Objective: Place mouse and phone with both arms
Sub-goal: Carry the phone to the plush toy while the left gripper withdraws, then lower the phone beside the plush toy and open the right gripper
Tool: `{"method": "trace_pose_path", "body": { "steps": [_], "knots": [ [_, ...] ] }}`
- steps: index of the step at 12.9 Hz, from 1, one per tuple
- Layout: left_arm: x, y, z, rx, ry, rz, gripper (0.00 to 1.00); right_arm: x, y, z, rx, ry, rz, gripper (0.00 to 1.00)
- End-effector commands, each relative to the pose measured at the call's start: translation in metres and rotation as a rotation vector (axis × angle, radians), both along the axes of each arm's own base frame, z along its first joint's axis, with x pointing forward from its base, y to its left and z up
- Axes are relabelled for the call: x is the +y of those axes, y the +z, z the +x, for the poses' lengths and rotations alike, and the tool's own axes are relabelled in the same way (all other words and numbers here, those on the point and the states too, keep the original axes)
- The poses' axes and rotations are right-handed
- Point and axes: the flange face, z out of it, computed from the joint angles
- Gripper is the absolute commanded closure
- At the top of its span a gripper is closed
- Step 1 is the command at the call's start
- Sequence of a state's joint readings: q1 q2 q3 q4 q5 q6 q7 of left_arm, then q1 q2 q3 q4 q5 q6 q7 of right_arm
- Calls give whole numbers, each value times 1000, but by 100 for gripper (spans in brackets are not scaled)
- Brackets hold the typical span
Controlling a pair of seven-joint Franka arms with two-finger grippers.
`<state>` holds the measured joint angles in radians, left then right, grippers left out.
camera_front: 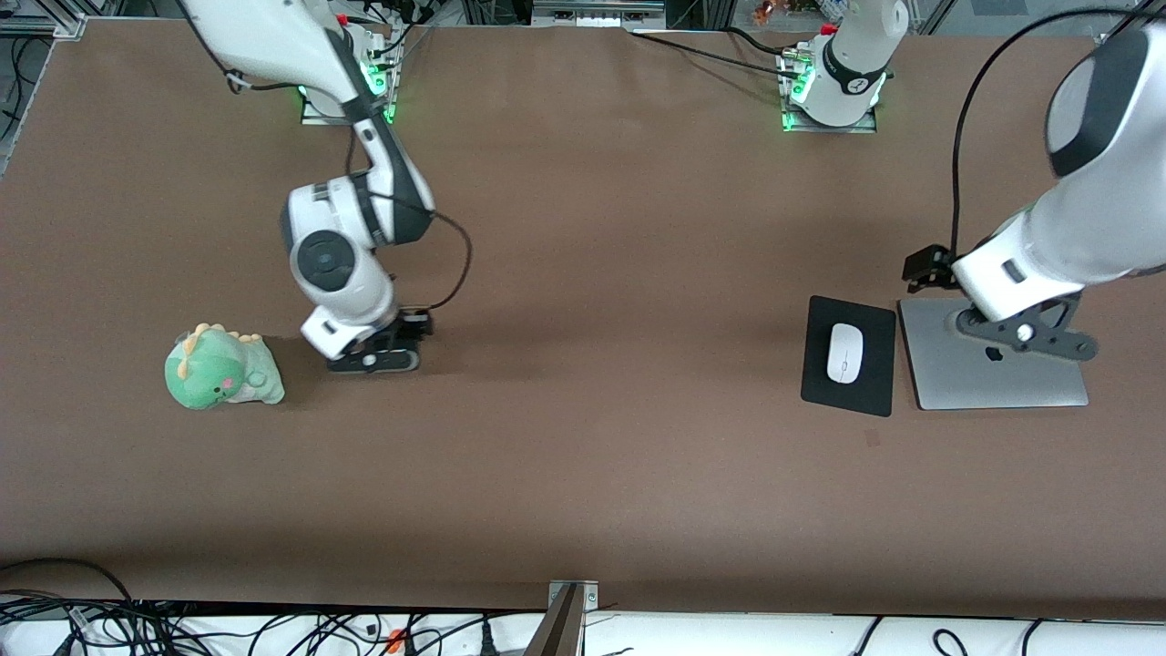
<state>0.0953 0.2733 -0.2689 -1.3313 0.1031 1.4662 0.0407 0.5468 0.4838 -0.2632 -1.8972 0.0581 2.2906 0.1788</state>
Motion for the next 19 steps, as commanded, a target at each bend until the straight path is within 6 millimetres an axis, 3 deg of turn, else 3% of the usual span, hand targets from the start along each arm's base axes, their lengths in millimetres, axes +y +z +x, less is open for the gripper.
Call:
{"method": "trace_pose_path", "body": {
  "steps": [1, 5, 7, 8, 9, 10, 12, 14, 17, 19],
  "knots": [
    [30, 39, -31, -40, 70, -21, 0, -44, -11, 3, 21, 10, 16, 63],
    [46, 51, -64, -102, 98, -8, 0, -92, -48, 8, 2, 10, 9, 60],
    [48, 57, -68, -129, 101, 0, 0, -95, -71, 0, -18, -30, 37, 55],
    [49, 57, -68, -130, 97, -2, 0, -94, -72, -1, -23, -29, 41, 45],
    [49, 57, -68, -130, 98, -7, 0, -94, -67, 1, -27, -29, 45, 19],
    [48, 60, -69, -135, 95, -5, 0, -91, -58, 2, -28, -35, 53, 1],
    [48, 65, -72, -146, 103, -6, 0, -81, -20, 5, -10, -70, 74, 0],
    [49, 67, -73, -146, 106, -3, 0, -72, 36, 4, 14, -116, 100, 0],
    [47, 67, -73, -145, 105, -10, 0, -75, 157, -12, 16, -112, 157, 0],
    [47, 68, -73, -150, 105, -11, 0, -85, 226, -29, 63, -107, 163, 0]
  ]
}}
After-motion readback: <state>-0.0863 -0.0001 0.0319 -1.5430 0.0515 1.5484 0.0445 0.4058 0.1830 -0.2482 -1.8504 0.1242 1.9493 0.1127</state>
